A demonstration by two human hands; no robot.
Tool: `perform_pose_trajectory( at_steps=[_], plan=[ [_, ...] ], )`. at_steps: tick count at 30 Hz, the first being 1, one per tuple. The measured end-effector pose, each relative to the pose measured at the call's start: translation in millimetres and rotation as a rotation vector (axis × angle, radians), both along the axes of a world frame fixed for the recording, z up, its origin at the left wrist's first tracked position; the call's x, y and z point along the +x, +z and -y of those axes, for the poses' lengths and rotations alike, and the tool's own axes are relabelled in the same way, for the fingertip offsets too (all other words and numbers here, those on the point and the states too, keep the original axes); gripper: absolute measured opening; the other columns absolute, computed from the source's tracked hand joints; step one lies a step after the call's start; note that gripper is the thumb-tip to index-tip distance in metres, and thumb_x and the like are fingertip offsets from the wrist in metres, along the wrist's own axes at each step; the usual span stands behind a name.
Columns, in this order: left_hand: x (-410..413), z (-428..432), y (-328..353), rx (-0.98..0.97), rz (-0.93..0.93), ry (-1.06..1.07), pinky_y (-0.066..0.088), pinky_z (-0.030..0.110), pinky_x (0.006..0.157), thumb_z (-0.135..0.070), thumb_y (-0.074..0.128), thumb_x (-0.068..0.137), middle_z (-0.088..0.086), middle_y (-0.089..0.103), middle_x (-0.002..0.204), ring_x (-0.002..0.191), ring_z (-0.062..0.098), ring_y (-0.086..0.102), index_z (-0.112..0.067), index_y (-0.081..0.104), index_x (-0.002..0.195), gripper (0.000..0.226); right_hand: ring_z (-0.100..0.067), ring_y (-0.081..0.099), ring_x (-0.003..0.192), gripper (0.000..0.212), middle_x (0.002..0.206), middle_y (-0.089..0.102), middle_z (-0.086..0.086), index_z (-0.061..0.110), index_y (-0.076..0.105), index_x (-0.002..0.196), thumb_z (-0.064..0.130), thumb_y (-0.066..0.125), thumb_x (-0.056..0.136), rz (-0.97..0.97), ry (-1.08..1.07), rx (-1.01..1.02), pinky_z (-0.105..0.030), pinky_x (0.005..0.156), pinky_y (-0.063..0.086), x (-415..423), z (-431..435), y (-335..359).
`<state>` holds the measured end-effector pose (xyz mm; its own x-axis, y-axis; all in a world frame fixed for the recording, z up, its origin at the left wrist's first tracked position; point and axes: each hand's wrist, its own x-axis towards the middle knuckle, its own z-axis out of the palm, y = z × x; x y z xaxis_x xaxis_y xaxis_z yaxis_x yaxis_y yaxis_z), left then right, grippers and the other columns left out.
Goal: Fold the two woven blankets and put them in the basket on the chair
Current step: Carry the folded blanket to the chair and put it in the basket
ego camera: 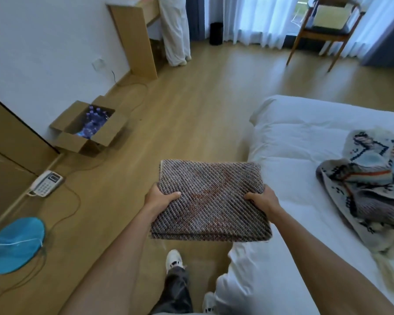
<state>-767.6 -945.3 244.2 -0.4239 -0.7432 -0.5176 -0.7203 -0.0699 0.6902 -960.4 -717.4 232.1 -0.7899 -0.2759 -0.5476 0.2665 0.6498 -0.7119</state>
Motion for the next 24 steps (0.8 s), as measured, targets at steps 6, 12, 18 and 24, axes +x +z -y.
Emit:
perform_pose_trajectory(
  at_steps=[6,12,18,24],
  plan=[
    [-95,78,-15,0.022,0.004,-0.145,0.048,0.039,0.096,-0.038,0.083,0.067,0.007,0.059,0.125,0.11,0.026,0.058,-0.017,0.048,0.126,0.071,-0.029,0.058,0.102,0.057,0.113,0.061,-0.01,0.011,0.051,0.118,0.022,0.076,0.068,-0.022,-0.124,0.029,-0.044,0.094,0.047,-64,52,-9],
    [-190,166,-15,0.038,-0.021,-0.267,0.048,0.039,0.095,-0.037,0.083,0.068,0.006,0.06,0.123,0.109,0.026,0.058,-0.016,0.049,0.124,0.069,-0.03,0.058,0.102,0.057,0.114,0.061,-0.01,0.012,0.05,0.12,0.022,0.074,0.07,-0.017,-0.248,0.04,-0.044,0.092,0.048,-125,121,-4],
    [-268,219,1,0.042,-0.05,-0.376,0.046,0.038,0.096,-0.034,0.082,0.071,0.007,0.059,0.126,0.112,0.027,0.057,-0.013,0.047,0.13,0.072,-0.028,0.058,0.098,0.052,0.112,0.06,-0.009,0.013,0.049,0.117,0.021,0.073,0.072,-0.017,-0.328,0.028,-0.04,0.087,0.049,-179,165,8],
    [-347,255,0,0.058,-0.038,-0.428,0.047,0.039,0.097,-0.037,0.083,0.068,0.007,0.06,0.125,0.112,0.026,0.058,-0.015,0.047,0.132,0.077,-0.029,0.058,0.1,0.052,0.113,0.06,-0.01,0.013,0.049,0.117,0.022,0.074,0.072,-0.032,-0.388,0.045,-0.043,0.091,0.049,-244,194,10]
  ],
)
